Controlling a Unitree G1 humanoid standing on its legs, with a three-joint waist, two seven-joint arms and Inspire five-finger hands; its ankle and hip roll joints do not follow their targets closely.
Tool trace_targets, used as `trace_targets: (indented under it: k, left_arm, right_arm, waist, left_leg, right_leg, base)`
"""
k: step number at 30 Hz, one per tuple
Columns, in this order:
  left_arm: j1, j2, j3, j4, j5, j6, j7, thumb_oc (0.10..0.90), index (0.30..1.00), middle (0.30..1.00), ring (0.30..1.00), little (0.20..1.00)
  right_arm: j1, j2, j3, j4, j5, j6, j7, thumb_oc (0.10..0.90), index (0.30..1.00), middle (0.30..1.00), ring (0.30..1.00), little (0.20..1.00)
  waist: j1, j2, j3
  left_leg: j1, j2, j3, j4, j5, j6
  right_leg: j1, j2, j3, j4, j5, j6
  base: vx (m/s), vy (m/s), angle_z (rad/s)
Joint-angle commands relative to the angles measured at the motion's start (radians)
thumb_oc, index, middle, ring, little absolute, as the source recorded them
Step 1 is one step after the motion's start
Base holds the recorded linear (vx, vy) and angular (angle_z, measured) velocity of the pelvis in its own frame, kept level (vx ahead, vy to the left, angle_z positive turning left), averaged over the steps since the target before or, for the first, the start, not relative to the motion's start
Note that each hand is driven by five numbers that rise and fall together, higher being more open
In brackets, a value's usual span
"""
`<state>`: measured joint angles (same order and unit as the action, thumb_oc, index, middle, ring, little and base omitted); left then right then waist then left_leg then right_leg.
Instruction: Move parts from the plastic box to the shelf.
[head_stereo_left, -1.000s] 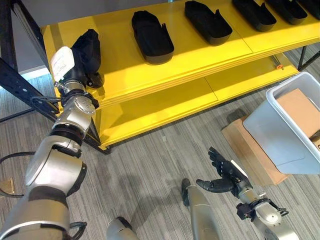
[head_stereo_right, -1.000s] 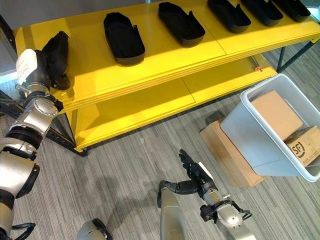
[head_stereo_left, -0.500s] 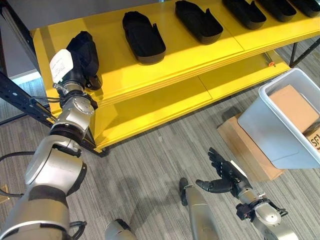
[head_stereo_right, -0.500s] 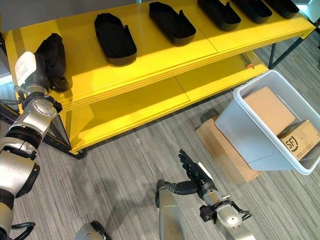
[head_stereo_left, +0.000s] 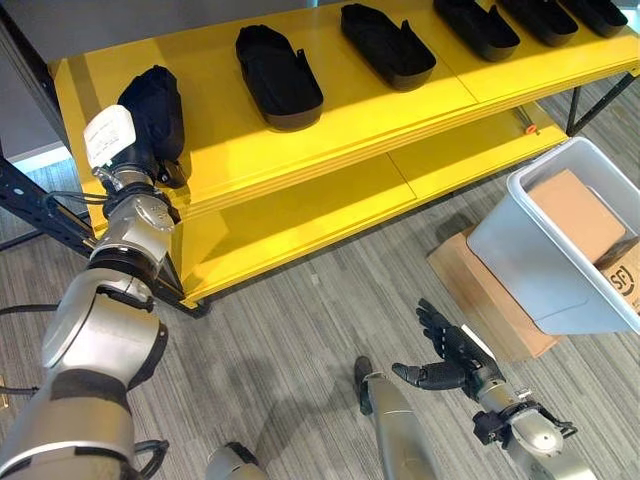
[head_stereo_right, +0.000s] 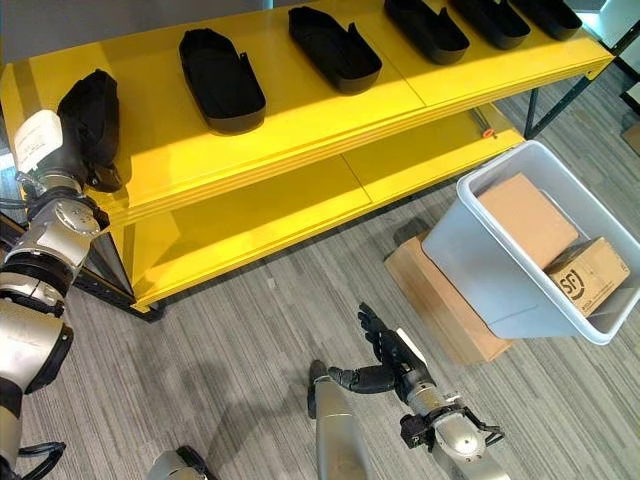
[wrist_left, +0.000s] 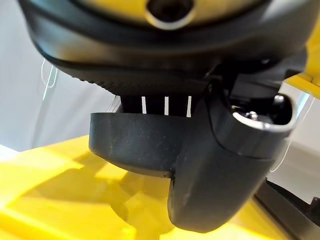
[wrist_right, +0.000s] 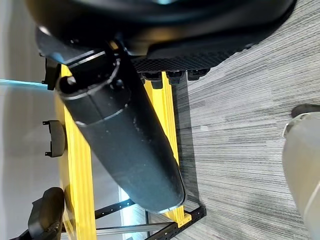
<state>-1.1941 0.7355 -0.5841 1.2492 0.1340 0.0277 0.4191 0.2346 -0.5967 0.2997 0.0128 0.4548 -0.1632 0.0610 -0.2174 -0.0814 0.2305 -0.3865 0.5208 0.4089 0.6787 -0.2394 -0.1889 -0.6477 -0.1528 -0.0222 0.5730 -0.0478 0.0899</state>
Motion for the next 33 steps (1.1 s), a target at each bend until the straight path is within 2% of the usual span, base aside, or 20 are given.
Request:
trace_targets:
  k: [1,11,12,13,14,25,29,33]
  left_arm:
    - [-0.180,0.105,-0.028,-0.010,0.031,-0.032,0.043,0.400,0.300,0.300,0.300,0.300]
    - [-0.247,0.117,-0.050,-0.007,-0.029,-0.042,0.034,0.400,0.300,0.300,0.300,0.300]
    - [-0.251,0.118,-0.052,-0.009,-0.031,-0.043,0.034,0.451,0.371,0.371,0.371,0.371]
    - [-0.252,0.120,-0.052,-0.008,-0.035,-0.046,0.033,0.645,0.643,0.643,0.643,0.643]
    - [-0.252,0.116,-0.045,-0.016,-0.055,-0.056,0.030,0.900,1.000,1.000,1.000,1.000]
    - [-0.198,0.093,-0.021,-0.054,-0.117,-0.099,-0.027,0.900,1.000,1.000,1.000,1.000]
    - [-0.202,0.092,-0.080,-0.060,-0.035,-0.101,-0.094,0.900,1.000,1.000,1.000,1.000]
    - [-0.194,0.091,-0.100,-0.067,-0.008,-0.112,-0.133,0.900,1.000,1.000,1.000,1.000]
  right_arm:
    - [0.002,-0.032,-0.077,-0.088,0.056,-0.066,0.011,0.900,1.000,1.000,1.000,1.000]
    - [0.008,-0.028,-0.080,-0.081,0.060,-0.058,0.017,0.900,1.000,1.000,1.000,1.000]
    - [0.008,-0.028,-0.079,-0.078,0.061,-0.058,0.018,0.900,1.000,1.000,1.000,1.000]
    - [0.008,-0.027,-0.079,-0.077,0.061,-0.057,0.019,0.900,1.000,1.000,1.000,1.000]
    - [0.009,-0.026,-0.077,-0.075,0.061,-0.056,0.020,0.900,1.000,1.000,1.000,1.000]
    - [0.016,-0.030,-0.076,-0.060,0.055,-0.055,0.026,0.900,1.000,1.000,1.000,1.000]
    - [0.019,-0.038,-0.088,-0.051,0.052,-0.048,0.038,0.900,1.000,1.000,1.000,1.000]
    - [0.029,-0.035,-0.098,-0.055,0.056,-0.046,0.053,0.900,1.000,1.000,1.000,1.000]
  waist:
    - [-0.014,0.023,-0.071]
    - [-0.018,0.022,-0.074]
    - [-0.018,0.022,-0.075]
    - [-0.018,0.022,-0.076]
    - [-0.018,0.021,-0.076]
    - [-0.020,0.024,-0.080]
    - [-0.026,0.027,-0.081]
    - [-0.027,0.030,-0.081]
  left_leg:
    - [-0.063,0.042,-0.090,-0.012,0.160,-0.038]
    - [-0.079,0.038,-0.091,0.000,0.148,-0.034]
    - [-0.079,0.039,-0.090,0.000,0.147,-0.033]
    - [-0.079,0.039,-0.090,0.000,0.145,-0.033]
    - [-0.080,0.039,-0.090,0.001,0.142,-0.031]
    - [-0.086,0.043,-0.094,0.010,0.138,-0.033]
    - [-0.087,0.046,-0.092,0.008,0.139,-0.035]
    - [-0.090,0.048,-0.093,0.012,0.140,-0.035]
  right_leg:
    - [0.150,-0.087,0.058,-0.054,-0.056,0.113]
    - [0.152,-0.086,0.064,-0.076,-0.043,0.119]
    - [0.152,-0.086,0.064,-0.079,-0.042,0.119]
    - [0.153,-0.085,0.065,-0.082,-0.041,0.119]
    - [0.153,-0.087,0.065,-0.083,-0.041,0.118]
    - [0.142,-0.084,0.066,-0.066,-0.045,0.114]
    - [0.131,-0.080,0.068,-0.058,-0.045,0.111]
    - [0.123,-0.077,0.069,-0.051,-0.046,0.111]
  base:
    - [0.00,0.000,0.00]
    - [0.00,0.001,0.00]
    - [0.00,0.000,0.00]
    - [0.00,0.000,0.00]
    - [0.00,0.000,0.00]
    - [0.00,0.000,0.00]
    - [0.00,0.000,0.00]
    - [0.00,0.000,0.00]
